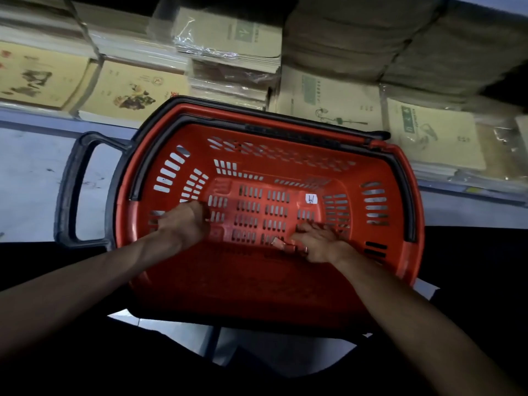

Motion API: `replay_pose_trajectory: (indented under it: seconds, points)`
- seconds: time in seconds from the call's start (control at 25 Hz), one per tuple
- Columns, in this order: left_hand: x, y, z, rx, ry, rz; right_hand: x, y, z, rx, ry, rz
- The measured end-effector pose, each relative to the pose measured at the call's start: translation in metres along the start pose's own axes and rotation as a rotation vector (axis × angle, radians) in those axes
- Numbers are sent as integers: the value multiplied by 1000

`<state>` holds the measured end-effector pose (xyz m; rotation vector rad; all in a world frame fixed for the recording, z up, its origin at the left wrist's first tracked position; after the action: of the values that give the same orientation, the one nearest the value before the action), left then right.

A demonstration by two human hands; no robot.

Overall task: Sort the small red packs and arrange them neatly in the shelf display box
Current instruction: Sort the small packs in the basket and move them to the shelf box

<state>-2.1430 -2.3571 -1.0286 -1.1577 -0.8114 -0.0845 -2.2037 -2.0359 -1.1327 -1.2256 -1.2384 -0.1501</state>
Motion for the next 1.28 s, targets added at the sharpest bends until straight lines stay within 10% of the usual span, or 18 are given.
replay_pose_trajectory:
  seconds: [0.32,1.28]
  points:
    - [-19,-3,11,819,-321,-326,-16,3,1,62,-56,38]
    - [-32,12,8,853,-419,-406,-27,5,-22,-365,-51,59]
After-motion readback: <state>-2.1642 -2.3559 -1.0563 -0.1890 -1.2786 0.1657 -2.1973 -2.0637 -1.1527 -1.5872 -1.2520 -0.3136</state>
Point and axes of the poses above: each hand's wrist, its own x-axis away from the middle knuckle, its own y-axis out of the palm, z = x × y, the point moved 1 cm from there along -x, towards the middle knuckle, and after that the axes turned 12 degrees about -y, right-handed, at the moved point
